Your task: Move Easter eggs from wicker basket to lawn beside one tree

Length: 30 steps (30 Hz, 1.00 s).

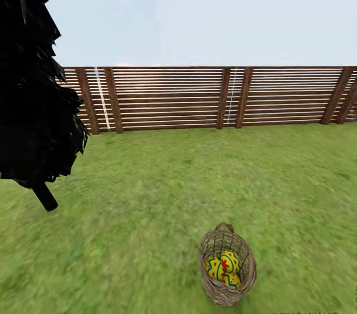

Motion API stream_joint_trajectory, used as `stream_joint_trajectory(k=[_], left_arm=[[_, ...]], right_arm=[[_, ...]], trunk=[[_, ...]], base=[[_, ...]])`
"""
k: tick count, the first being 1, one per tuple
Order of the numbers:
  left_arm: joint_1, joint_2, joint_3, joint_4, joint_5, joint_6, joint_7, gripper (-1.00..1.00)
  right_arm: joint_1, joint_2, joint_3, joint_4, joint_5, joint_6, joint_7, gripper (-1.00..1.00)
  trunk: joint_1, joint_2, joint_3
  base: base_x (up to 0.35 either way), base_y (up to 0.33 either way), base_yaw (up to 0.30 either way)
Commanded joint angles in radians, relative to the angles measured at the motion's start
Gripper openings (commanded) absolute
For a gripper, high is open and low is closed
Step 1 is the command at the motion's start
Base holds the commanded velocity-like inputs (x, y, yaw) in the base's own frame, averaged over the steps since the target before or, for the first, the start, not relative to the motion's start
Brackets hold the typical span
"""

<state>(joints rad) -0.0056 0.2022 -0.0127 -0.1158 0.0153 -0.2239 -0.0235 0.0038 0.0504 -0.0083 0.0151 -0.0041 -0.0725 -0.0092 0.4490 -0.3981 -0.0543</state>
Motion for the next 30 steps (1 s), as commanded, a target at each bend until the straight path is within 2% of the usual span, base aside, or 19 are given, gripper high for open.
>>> stream_joint_trajectory(k=[1,13,30], left_arm=[[-0.001,0.000,-0.001,0.001,0.002,-0.003,-0.002,1.00],[-0.001,0.000,-0.001,0.001,0.002,-0.003,-0.001,1.00],[-0.001,0.000,-0.001,0.001,0.002,-0.003,-0.002,1.00]], right_arm=[[-0.001,0.000,-0.001,0.002,0.000,-0.006,-0.001,1.00],[-0.001,0.000,-0.001,0.002,0.000,-0.006,-0.001,1.00],[-0.001,0.000,-0.001,0.002,0.000,-0.006,0.000,1.00]], trunk=[[0.001,-0.002,-0.002],[0.001,-0.002,-0.002],[0.001,-0.002,-0.002]], base=[[0.207,0.204,-0.292],[0.162,0.144,-0.293],[0.017,0.016,-0.293]])
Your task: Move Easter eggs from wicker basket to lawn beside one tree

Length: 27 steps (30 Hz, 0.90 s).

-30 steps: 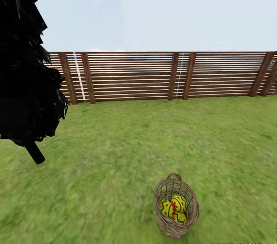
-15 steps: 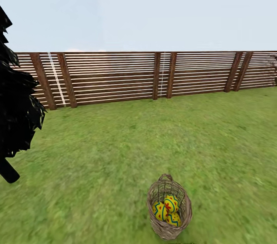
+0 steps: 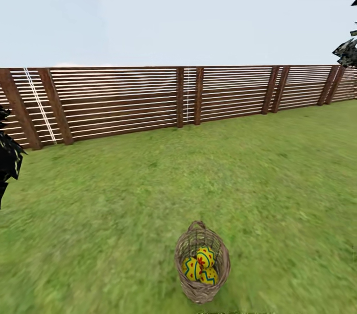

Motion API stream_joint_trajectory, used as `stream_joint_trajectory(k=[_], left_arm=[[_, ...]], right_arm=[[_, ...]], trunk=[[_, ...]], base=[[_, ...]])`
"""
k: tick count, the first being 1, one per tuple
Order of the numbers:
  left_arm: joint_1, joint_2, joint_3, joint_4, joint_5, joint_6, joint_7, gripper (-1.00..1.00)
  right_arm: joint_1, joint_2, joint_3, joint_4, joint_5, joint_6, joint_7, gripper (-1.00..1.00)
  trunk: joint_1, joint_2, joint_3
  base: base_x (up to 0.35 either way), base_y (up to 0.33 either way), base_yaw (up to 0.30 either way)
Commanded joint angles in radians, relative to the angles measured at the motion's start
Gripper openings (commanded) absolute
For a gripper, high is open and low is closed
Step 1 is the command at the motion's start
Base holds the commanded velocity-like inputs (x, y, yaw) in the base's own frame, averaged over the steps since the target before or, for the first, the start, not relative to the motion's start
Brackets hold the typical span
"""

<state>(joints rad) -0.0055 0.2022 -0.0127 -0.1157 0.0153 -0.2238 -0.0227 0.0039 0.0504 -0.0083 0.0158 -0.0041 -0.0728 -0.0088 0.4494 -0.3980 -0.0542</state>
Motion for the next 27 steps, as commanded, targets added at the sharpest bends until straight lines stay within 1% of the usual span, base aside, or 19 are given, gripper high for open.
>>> stream_joint_trajectory(k=[1,10,27], left_arm=[[-0.001,0.000,-0.001,0.001,0.002,-0.003,-0.002,1.00],[-0.001,0.000,-0.001,0.001,0.002,-0.003,-0.002,1.00],[-0.001,0.000,-0.001,0.001,0.002,-0.003,-0.003,1.00]], right_arm=[[-0.001,0.000,-0.001,0.002,0.000,-0.005,-0.001,1.00],[-0.001,0.000,-0.001,0.004,0.000,-0.005,-0.001,1.00],[-0.001,0.000,0.000,0.004,0.000,-0.005,0.000,1.00]], trunk=[[0.001,-0.002,-0.002],[0.001,-0.002,-0.002],[0.001,-0.002,-0.002]], base=[[0.001,0.001,-0.293],[0.000,0.044,-0.294],[0.000,0.182,-0.294]])
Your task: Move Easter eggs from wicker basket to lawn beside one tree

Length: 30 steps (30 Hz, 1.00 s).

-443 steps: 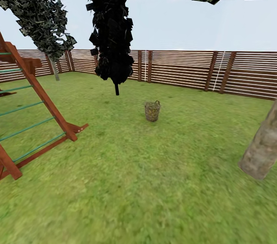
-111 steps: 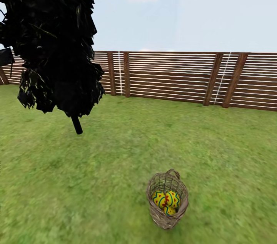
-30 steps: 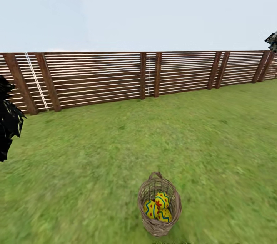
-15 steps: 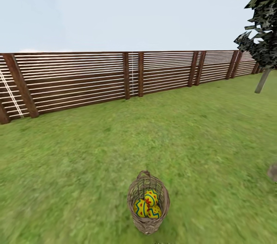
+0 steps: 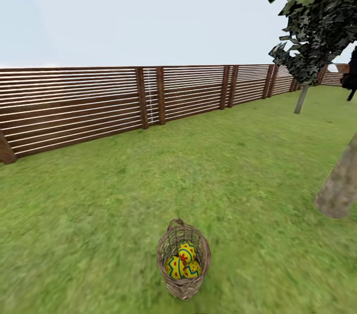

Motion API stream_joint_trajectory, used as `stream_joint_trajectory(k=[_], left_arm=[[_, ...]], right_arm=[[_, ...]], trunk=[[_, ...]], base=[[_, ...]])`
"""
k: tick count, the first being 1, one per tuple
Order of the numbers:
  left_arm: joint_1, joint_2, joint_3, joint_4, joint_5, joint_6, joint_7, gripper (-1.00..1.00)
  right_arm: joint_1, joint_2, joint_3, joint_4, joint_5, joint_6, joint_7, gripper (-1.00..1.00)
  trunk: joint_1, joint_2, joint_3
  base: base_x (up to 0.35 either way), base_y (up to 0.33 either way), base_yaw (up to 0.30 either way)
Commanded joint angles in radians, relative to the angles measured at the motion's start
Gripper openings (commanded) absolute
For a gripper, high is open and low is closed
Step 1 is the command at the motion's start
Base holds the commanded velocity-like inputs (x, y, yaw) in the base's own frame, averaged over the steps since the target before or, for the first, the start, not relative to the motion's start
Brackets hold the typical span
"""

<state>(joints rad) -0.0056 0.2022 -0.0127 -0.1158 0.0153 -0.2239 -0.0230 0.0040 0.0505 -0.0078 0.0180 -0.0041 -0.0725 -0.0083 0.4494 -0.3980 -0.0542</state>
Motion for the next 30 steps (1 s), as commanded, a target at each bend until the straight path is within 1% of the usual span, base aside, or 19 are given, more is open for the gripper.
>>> stream_joint_trajectory(k=[1,7,11,30], left_arm=[[-0.001,0.000,-0.001,0.001,0.002,-0.003,-0.003,1.00],[-0.001,0.000,-0.001,0.001,0.002,-0.003,-0.003,1.00],[-0.001,0.000,-0.001,0.001,0.002,-0.003,-0.003,1.00],[-0.001,0.000,-0.001,0.001,0.000,-0.003,-0.002,1.00]], right_arm=[[-0.001,0.000,-0.001,0.002,0.000,-0.006,-0.001,1.00],[-0.001,0.000,0.000,0.002,0.000,-0.006,-0.001,1.00],[-0.001,0.000,0.000,0.002,0.000,-0.005,-0.002,1.00],[-0.001,-0.002,-0.001,0.002,0.000,-0.005,-0.002,1.00]], trunk=[[0.001,-0.002,-0.002],[0.001,-0.002,-0.002],[0.001,-0.002,-0.002],[0.001,-0.002,-0.002]], base=[[0.000,0.199,-0.294],[0.000,0.201,-0.289],[0.000,0.202,-0.157],[0.000,0.194,-0.014]])
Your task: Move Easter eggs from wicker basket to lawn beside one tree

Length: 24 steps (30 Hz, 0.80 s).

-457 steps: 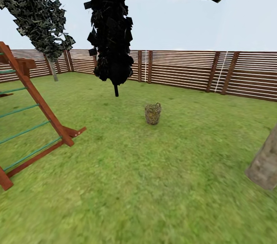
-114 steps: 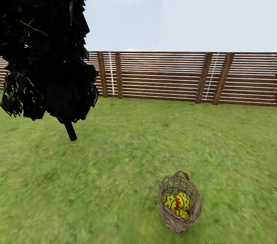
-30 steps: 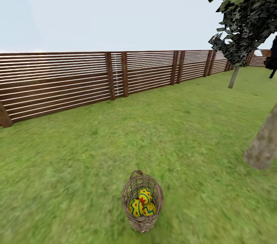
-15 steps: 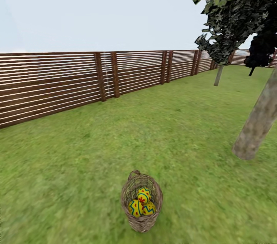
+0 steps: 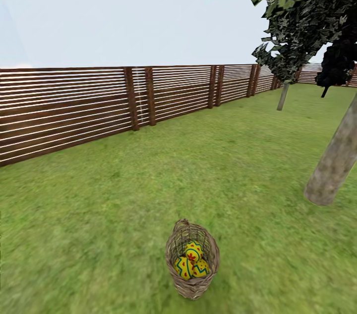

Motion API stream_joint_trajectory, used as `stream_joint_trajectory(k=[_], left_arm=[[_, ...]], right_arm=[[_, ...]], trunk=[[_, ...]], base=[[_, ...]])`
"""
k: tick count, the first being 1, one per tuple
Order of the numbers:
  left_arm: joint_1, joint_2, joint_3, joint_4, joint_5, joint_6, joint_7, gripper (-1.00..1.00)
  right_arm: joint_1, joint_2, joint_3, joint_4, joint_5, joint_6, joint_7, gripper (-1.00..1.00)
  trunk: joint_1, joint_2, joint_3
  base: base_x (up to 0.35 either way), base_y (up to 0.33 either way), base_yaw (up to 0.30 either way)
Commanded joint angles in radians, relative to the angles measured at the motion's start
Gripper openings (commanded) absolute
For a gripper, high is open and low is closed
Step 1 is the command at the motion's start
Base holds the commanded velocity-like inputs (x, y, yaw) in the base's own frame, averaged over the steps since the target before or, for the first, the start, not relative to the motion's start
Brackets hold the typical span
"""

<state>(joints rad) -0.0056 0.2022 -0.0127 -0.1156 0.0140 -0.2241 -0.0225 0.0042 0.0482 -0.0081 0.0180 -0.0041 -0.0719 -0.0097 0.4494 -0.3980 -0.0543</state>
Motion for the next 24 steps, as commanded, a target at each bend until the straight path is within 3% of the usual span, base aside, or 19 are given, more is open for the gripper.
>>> stream_joint_trajectory(k=[1,10,24], left_arm=[[-0.001,0.000,-0.001,0.001,0.001,-0.003,-0.002,1.00],[-0.001,0.000,-0.001,0.001,0.001,-0.003,-0.003,1.00],[-0.001,-0.001,-0.001,0.001,-0.032,-0.003,-0.002,1.00]], right_arm=[[-0.001,0.000,-0.001,0.002,0.000,-0.006,-0.001,1.00],[0.000,0.002,-0.001,-0.004,-0.001,-0.006,-0.001,1.00],[-0.001,0.002,-0.001,0.002,0.000,-0.006,0.000,1.00]], trunk=[[0.001,-0.002,-0.002],[0.001,-0.002,-0.002],[0.001,-0.002,-0.002]], base=[[0.000,0.166,0.000],[0.000,0.161,-0.047],[0.000,0.168,-0.265]])
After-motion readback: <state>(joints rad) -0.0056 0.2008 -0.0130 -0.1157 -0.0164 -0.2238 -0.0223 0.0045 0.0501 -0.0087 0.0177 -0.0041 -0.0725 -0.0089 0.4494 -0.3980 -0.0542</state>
